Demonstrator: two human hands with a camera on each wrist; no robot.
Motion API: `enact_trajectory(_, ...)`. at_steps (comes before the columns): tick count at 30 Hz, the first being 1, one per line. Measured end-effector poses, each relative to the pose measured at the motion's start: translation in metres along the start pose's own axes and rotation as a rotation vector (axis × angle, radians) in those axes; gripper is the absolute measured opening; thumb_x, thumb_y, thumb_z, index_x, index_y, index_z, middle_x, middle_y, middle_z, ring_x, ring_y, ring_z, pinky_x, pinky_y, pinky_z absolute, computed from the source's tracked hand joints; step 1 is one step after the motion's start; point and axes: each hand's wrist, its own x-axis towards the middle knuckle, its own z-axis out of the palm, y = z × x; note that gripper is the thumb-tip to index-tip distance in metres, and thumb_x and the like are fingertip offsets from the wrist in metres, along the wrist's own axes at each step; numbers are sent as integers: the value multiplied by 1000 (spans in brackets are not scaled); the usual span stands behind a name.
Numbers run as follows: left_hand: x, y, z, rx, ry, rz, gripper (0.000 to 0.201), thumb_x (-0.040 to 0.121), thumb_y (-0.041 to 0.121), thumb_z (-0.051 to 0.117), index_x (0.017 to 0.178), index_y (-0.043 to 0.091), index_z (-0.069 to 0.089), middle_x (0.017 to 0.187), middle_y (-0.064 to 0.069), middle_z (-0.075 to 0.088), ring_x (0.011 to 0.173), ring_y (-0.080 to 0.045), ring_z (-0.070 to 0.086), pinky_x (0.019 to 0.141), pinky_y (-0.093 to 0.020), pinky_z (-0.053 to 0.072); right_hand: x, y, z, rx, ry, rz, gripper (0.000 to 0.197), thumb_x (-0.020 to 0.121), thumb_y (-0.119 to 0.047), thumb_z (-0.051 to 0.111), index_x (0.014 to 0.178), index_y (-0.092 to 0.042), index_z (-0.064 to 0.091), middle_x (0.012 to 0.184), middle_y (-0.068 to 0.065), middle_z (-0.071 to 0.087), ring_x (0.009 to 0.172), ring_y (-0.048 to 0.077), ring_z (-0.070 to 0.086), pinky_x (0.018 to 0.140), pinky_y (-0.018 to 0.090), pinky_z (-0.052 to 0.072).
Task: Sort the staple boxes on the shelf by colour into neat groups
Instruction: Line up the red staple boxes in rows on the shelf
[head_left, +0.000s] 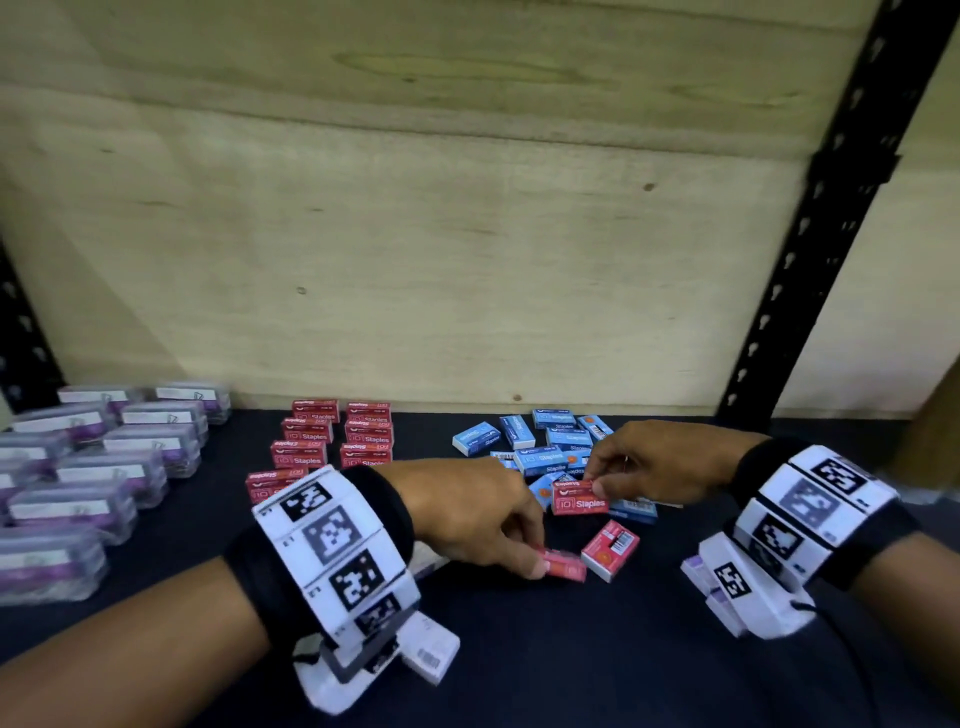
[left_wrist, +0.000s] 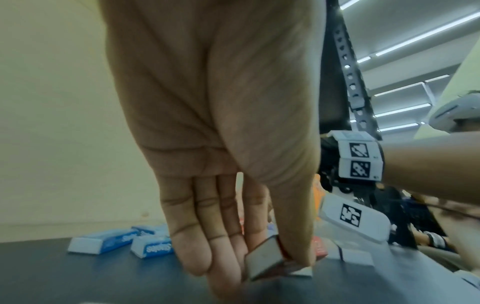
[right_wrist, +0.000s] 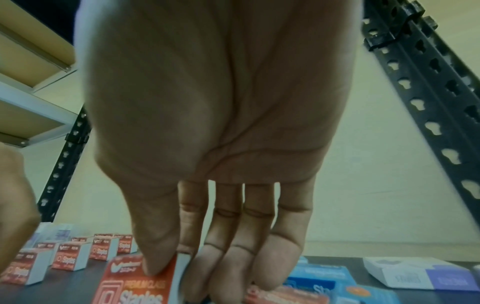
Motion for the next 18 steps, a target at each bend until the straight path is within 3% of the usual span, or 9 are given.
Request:
enact_trajectory(3, -18, -17, -14, 14, 25, -32, 35, 100, 47, 47, 124, 28, 63, 105, 12, 68, 82, 1, 60, 81, -17, 44, 5, -9, -5, -12, 34, -15, 11, 97, -38, 58, 103, -32, 65, 96, -14, 67, 90, 7, 62, 85, 24, 48)
enact_trajectory(7, -45, -47, -24, -40, 87, -162, 34, 104, 42, 36, 102, 21, 63, 85, 7, 72, 68, 1, 58, 68, -14, 42, 19, -30, -10, 3, 70, -57, 14, 97, -41, 56, 102, -31, 64, 90, -17, 66, 82, -2, 60, 79, 21, 48)
enact_trajectory(9, -60, -61, -26, -17, 96, -235, 33, 104, 42, 35, 95, 23, 61, 84, 6, 72, 69, -1, 59, 69, -18, 43, 27, -44, -11, 24, 83, -85, 12, 97, -40, 56, 100, -32, 63, 87, -17, 67, 78, -4, 60, 77, 19, 48)
enact_trajectory(13, -92, -85, -25, 75, 101, -360, 29, 105, 37, 36, 91, 20, 56, 85, 2, 72, 74, -10, 61, 67, -19, 41, 50, -80, -10, 29, 81, -138, 19, 97, -40, 57, 108, -28, 67, 96, -12, 69, 87, 5, 63, 85, 27, 51)
enact_trajectory(18, -124, -108, -16, 106, 30, -530, 32, 104, 38, 40, 99, 14, 60, 94, -2, 70, 83, -17, 65, 76, -28, 48, 75, -126, -3, 10, 48, -213, 20, 96, -38, 57, 109, -27, 67, 97, -12, 69, 88, 8, 63, 84, 27, 51)
